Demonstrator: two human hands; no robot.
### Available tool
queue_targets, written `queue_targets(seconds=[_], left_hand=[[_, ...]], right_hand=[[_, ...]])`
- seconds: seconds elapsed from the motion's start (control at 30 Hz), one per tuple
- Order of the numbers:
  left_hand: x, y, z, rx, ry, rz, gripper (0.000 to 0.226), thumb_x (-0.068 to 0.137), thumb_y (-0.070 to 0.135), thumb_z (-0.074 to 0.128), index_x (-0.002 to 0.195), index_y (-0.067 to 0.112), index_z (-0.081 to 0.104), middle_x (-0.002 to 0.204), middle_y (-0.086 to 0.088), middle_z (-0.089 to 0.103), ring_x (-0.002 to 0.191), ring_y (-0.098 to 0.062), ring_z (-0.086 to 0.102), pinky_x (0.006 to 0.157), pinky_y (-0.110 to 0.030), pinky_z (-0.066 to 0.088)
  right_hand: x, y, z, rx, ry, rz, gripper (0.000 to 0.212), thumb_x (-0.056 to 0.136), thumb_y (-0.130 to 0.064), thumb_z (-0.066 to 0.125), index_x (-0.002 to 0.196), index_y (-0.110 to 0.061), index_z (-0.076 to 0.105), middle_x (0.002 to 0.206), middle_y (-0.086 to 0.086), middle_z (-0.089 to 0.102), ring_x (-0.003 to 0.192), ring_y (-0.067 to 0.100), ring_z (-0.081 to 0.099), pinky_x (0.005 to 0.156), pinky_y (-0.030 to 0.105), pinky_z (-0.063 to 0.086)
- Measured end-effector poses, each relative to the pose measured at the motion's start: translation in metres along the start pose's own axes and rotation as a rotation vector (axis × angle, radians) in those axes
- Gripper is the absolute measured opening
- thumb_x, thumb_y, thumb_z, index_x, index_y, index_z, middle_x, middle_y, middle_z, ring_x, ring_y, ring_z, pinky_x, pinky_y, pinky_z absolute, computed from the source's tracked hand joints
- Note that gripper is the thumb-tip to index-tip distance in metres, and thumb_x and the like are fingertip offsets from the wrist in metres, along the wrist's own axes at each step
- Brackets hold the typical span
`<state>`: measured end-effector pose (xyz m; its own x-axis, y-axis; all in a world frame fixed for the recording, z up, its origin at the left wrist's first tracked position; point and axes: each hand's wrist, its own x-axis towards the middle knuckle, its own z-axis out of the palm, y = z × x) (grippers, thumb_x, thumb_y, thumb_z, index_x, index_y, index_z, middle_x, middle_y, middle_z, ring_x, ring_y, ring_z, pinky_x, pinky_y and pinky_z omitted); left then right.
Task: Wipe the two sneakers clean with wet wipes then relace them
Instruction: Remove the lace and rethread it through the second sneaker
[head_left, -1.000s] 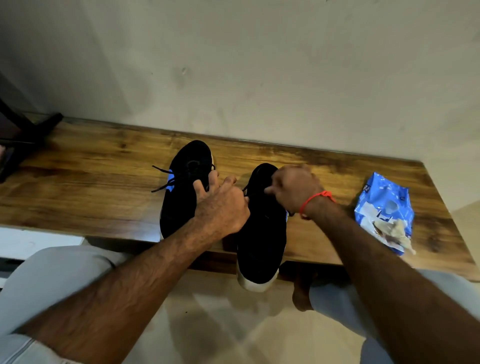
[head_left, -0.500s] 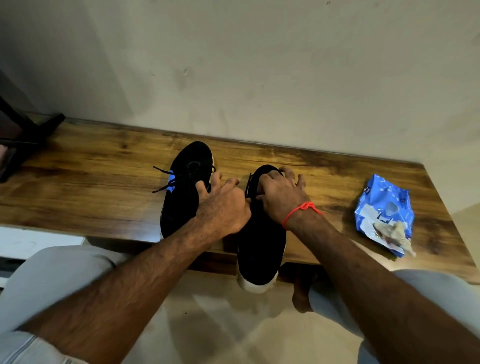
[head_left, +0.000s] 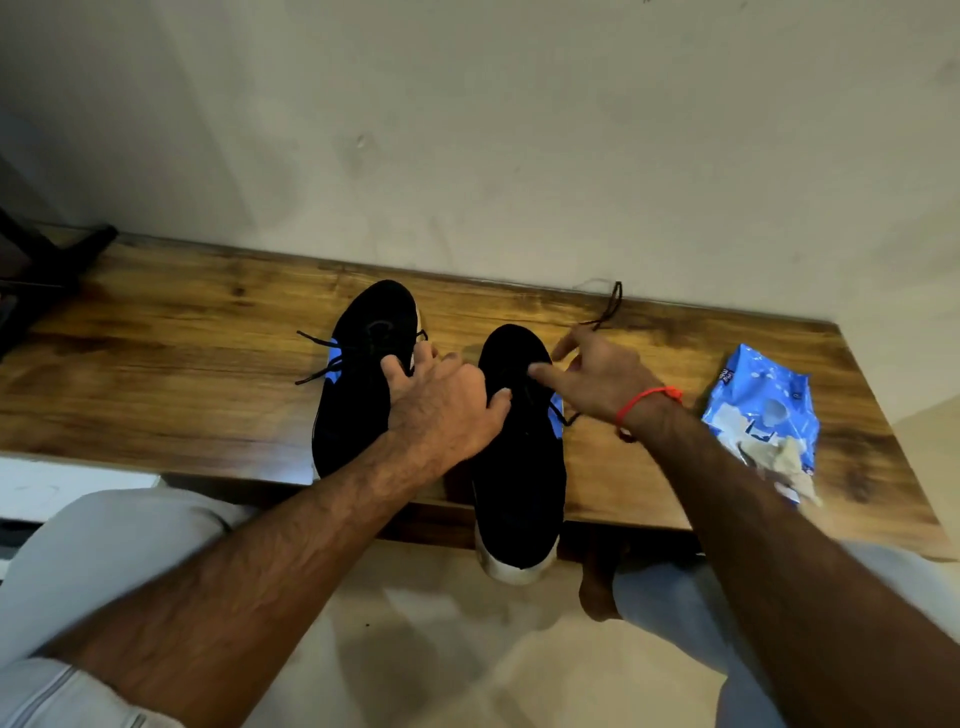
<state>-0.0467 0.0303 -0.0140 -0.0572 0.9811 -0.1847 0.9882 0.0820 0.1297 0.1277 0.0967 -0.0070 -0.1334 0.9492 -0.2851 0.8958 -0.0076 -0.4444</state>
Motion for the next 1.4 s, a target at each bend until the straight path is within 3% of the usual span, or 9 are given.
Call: queue_targets(seconds=[0.13, 0.33, 0.43, 0.53, 0.63, 0.9, 1.03, 1.2, 1.4], left_hand=[[0.005, 0.009, 0.0, 0.033, 0.068, 0.019, 0.035, 0.096, 0.058, 0.048, 0.106, 0.028, 0.062, 0.12, 0.005, 0.06, 0.128, -0.027, 0.037, 0.099, -0.054, 0.03], [0.013, -0.001, -0.015, 0.078, -0.015, -0.098, 0.03, 0.096, 0.051, 0.054, 0.086, 0.023, 0.059, 0.108, 0.001, 0.06, 0.126, -0.03, 0.04, 0.102, -0.056, 0.028], [0.016, -0.007, -0.01, 0.001, -0.029, -0.06, 0.023, 0.093, 0.045, 0.059, 0.11, 0.029, 0.06, 0.124, 0.001, 0.058, 0.124, -0.028, 0.04, 0.103, -0.054, 0.029], [0.013, 0.003, -0.001, -0.06, 0.011, 0.095, 0.047, 0.092, 0.029, 0.062, 0.135, 0.045, 0.049, 0.146, 0.006, 0.044, 0.132, -0.029, 0.032, 0.102, -0.052, 0.027], [0.014, 0.012, 0.005, 0.01, 0.05, 0.135, 0.045, 0.094, 0.03, 0.061, 0.135, 0.047, 0.055, 0.147, 0.009, 0.044, 0.132, -0.028, 0.03, 0.104, -0.053, 0.027], [0.013, 0.017, 0.014, 0.055, 0.118, 0.156, 0.039, 0.093, 0.038, 0.065, 0.132, 0.037, 0.06, 0.148, 0.006, 0.04, 0.133, -0.027, 0.031, 0.106, -0.051, 0.027], [0.011, 0.017, 0.019, 0.006, 0.196, 0.142, 0.035, 0.095, 0.052, 0.06, 0.128, 0.043, 0.065, 0.155, 0.01, 0.035, 0.132, -0.026, 0.03, 0.103, -0.048, 0.027], [0.016, 0.013, 0.014, -0.245, 0.06, 0.122, 0.019, 0.094, 0.046, 0.065, 0.111, 0.043, 0.073, 0.146, 0.013, 0.041, 0.131, -0.022, 0.029, 0.103, -0.044, 0.022], [0.033, -0.023, -0.019, -0.542, 0.148, -0.224, 0.021, 0.087, 0.039, 0.077, 0.07, 0.037, 0.065, 0.114, 0.008, 0.069, 0.125, -0.027, 0.051, 0.102, -0.043, 0.038]], right_hand=[[-0.009, -0.014, 0.022, -0.125, -0.096, -0.025, 0.037, 0.076, -0.06, 0.058, 0.094, -0.028, 0.054, 0.098, 0.001, 0.063, 0.1, 0.027, 0.059, 0.086, 0.039, 0.051], [-0.006, -0.003, 0.003, -0.23, -0.084, 0.027, 0.022, 0.088, -0.035, 0.061, 0.089, -0.014, 0.063, 0.098, 0.01, 0.067, 0.092, 0.032, 0.064, 0.077, 0.038, 0.055], [-0.003, 0.006, 0.003, -0.123, -0.133, -0.042, 0.018, 0.092, -0.023, 0.06, 0.087, -0.01, 0.07, 0.081, 0.007, 0.066, 0.08, 0.024, 0.064, 0.06, 0.026, 0.05], [-0.005, 0.001, 0.017, -0.086, -0.098, -0.101, 0.017, 0.094, -0.028, 0.056, 0.088, -0.018, 0.067, 0.092, 0.009, 0.066, 0.085, 0.024, 0.066, 0.071, 0.035, 0.056], [-0.008, -0.003, 0.027, -0.136, -0.039, -0.137, 0.022, 0.096, -0.04, 0.056, 0.096, -0.02, 0.065, 0.098, 0.008, 0.066, 0.093, 0.026, 0.063, 0.08, 0.043, 0.056], [-0.01, -0.009, 0.019, 0.077, -0.037, -0.13, 0.023, 0.098, -0.028, 0.058, 0.083, -0.013, 0.068, 0.079, 0.004, 0.067, 0.076, 0.018, 0.062, 0.057, 0.027, 0.045], [-0.011, -0.008, 0.015, 0.189, -0.032, -0.063, 0.021, 0.097, -0.028, 0.061, 0.087, -0.012, 0.071, 0.08, 0.003, 0.067, 0.076, 0.016, 0.062, 0.058, 0.026, 0.046], [-0.014, -0.004, 0.015, 0.192, -0.017, -0.019, 0.022, 0.097, -0.027, 0.061, 0.086, -0.01, 0.071, 0.082, 0.005, 0.067, 0.074, 0.016, 0.06, 0.054, 0.024, 0.044], [-0.01, 0.009, 0.007, 0.116, 0.057, 0.064, 0.029, 0.098, -0.028, 0.058, 0.076, -0.011, 0.067, 0.067, 0.002, 0.058, 0.066, 0.018, 0.057, 0.046, 0.021, 0.03]])
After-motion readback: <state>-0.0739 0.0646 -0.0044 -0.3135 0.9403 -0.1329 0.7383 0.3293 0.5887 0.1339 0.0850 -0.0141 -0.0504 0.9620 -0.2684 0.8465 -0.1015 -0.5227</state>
